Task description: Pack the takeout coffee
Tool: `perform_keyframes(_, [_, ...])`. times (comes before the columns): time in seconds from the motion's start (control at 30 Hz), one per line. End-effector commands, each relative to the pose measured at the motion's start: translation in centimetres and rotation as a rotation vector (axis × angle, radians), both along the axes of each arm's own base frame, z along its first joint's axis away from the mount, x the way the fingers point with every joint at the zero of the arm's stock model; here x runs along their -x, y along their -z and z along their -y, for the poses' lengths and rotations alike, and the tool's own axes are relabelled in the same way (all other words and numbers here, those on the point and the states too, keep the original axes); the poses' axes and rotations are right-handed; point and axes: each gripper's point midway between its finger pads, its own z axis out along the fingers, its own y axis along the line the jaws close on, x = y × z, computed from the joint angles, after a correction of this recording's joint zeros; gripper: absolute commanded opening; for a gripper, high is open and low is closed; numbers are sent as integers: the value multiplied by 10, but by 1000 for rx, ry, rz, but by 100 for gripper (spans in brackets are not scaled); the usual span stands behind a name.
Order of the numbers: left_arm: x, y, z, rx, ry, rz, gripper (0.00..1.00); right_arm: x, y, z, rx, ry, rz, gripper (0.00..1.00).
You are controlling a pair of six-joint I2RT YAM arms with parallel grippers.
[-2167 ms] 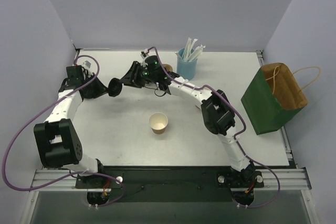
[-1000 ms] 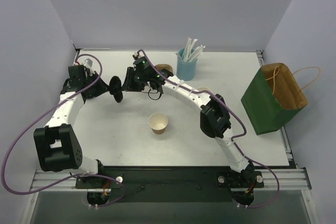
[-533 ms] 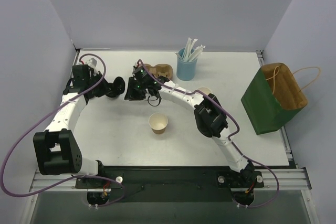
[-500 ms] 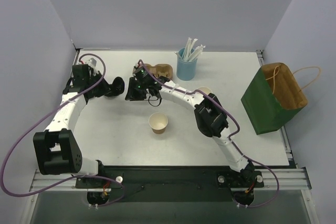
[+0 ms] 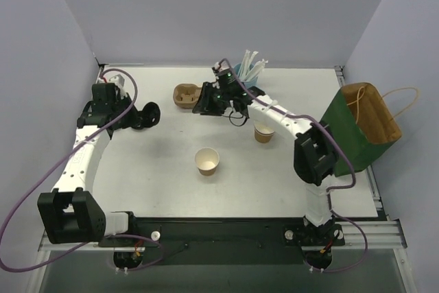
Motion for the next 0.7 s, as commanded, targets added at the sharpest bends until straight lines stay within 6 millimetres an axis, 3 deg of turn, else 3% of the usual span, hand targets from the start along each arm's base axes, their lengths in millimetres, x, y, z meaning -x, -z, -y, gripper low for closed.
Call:
perform_keyframes(0.0, [15,-42,28,97,124,132,0,34,-84,7,-133,-154,186,39])
perform_keyframes(0.03, [16,-51,43,172,179,159,0,49,-74,8,-154,-199,166,40])
perform_keyframes(0.1, [23,-59,57,230,231,170,0,59,-106,9,-235,-243,283,43])
perform_keyframes(0.13, [29,-64,67,278,270,169,0,67,-92,14,-229,-249,275,44])
perform_keyframes(0.2, [35,-72,75,316,306,185,0,74,-112,19,-272,-256,366,44])
perform_keyframes(0.23, [42,-80,85,366,358,197,0,81,-98,23,-271,-266,359,45])
perform_keyframes(0.33, [54,-93,104,490,435,193,0,95,-147,22,-423,-298,608,46])
perform_keyframes(0.37, [61,-99,110,532,470,188,0,102,-131,25,-429,-303,620,47])
perform_keyframes(0.5, [79,-114,130,621,552,192,0,116,-161,33,-538,-281,827,47])
perform_keyframes(0.57, [88,-116,136,696,561,176,0,114,-172,37,-567,-240,861,47])
perform_keyframes(0.6, [90,-125,140,718,604,223,0,112,-177,37,-580,-224,860,46])
perform_keyframes(0.67, [94,-125,142,780,586,202,0,123,-185,31,-616,-260,865,46])
